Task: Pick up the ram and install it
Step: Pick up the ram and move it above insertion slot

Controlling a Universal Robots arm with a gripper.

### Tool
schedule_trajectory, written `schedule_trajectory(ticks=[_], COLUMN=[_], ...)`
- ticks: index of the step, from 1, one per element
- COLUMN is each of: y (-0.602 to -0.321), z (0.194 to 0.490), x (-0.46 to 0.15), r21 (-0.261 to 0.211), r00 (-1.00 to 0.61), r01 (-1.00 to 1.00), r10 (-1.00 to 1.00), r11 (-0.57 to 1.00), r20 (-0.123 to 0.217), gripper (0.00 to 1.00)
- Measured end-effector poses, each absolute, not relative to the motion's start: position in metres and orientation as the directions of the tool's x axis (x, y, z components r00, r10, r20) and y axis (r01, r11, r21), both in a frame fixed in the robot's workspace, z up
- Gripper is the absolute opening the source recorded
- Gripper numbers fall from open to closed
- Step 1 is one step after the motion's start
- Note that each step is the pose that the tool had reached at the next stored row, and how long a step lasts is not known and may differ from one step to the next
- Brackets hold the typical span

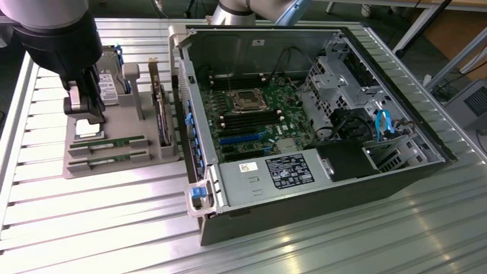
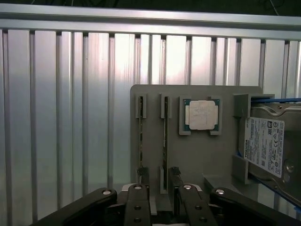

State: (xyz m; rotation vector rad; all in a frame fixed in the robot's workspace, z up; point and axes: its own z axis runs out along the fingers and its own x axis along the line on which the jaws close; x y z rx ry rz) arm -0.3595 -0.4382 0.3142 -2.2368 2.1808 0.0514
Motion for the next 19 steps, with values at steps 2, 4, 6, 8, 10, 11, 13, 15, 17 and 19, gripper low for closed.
schedule_trajectory(ticks=[2,4,6,8,10,11,13,15,17,19], y=[-0.438,-0.438,-0.438,-0.438,-0.438,-0.438,-0.438,-0.438,-0.438,-0.438], z=[0.313,0.312,0.311,0.31,0.308,0.307,0.306,0.305,0.303,0.301], x=[-0.36,-0.36,-0.36,-0.361,-0.361,-0.361,-0.361,-0.362,-0.362,-0.363], r21=[0.011,0.011,0.011,0.011,0.011,0.011,0.011,0.011,0.011,0.011], r00=[0.025,0.025,0.025,0.025,0.025,0.025,0.025,0.025,0.025,0.025], r01=[-1.0,-1.0,-1.0,-1.0,-1.0,-1.0,-1.0,-1.0,-1.0,-1.0], r10=[-0.999,-0.999,-0.999,-0.999,-0.999,-0.999,-0.999,-0.999,-0.999,-0.999], r11=[-0.026,-0.026,-0.026,-0.026,-0.026,-0.026,-0.026,-0.026,-0.026,-0.026], r20=[-0.036,-0.036,-0.036,-0.036,-0.036,-0.036,-0.036,-0.036,-0.036,-0.036], gripper=[0.3,0.3,0.3,0.3,0.3,0.3,0.3,0.3,0.3,0.3])
